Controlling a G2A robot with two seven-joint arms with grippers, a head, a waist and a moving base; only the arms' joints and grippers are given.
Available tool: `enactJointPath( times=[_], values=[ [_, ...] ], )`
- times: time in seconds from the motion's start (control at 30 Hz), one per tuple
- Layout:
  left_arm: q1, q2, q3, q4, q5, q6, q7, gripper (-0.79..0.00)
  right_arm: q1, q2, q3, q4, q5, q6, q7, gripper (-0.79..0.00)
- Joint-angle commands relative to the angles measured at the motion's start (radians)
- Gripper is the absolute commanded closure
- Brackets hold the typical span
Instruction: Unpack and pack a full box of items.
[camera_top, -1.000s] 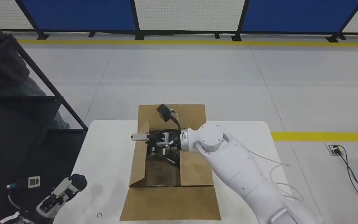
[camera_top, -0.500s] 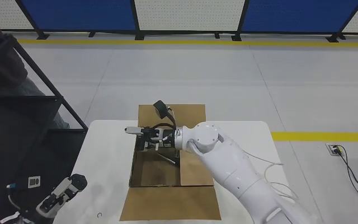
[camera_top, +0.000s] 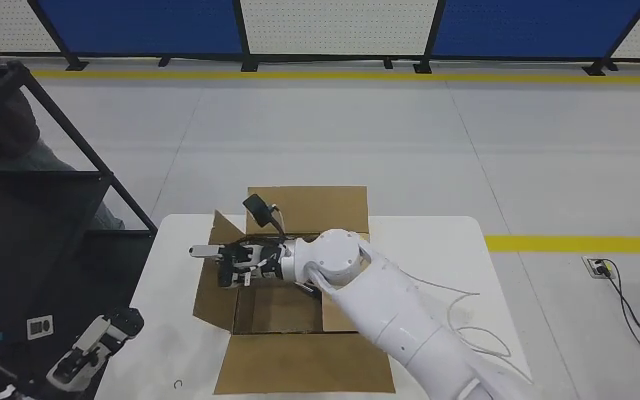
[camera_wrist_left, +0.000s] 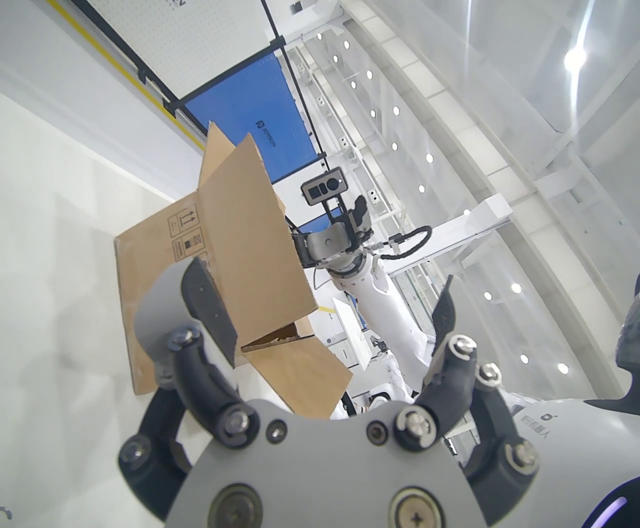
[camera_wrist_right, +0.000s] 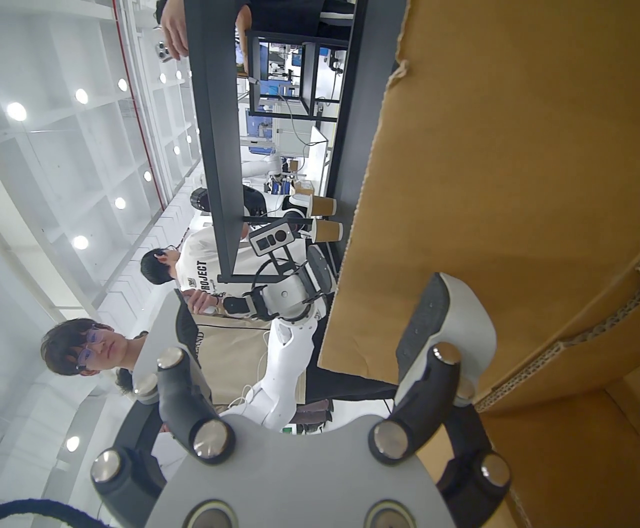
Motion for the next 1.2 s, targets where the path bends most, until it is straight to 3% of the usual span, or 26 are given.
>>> enactJointPath(
  times=[0.0, 0.27, 0.5, 0.8, 1.17],
  values=[
    [0.014, -0.002, -0.007, -0.005, -0.012, -0.006, 0.001, -0.785, 0.009, -0.02, -0.016, 0.033, -0.007, 0.002, -0.018, -0.785],
    [0.043, -0.004, -0.013, -0.027, -0.073, -0.001, -0.067, -0.785, 0.024, -0.094, -0.052, 0.152, 0.001, -0.019, -0.017, -0.785],
    [0.02, -0.006, 0.042, -0.043, -0.061, 0.024, -0.103, -0.785, 0.033, -0.14, -0.05, 0.245, 0.022, -0.05, 0.014, -0.785],
    [-0.085, -0.005, 0.144, 0.003, 0.008, 0.103, -0.118, -0.785, 0.042, -0.162, -0.021, 0.313, 0.031, -0.102, 0.046, -0.785],
    [-0.117, -0.007, 0.174, 0.041, 0.038, 0.129, -0.089, -0.785, 0.06, -0.165, 0.02, 0.33, 0.013, -0.171, 0.026, -0.785]
  ],
)
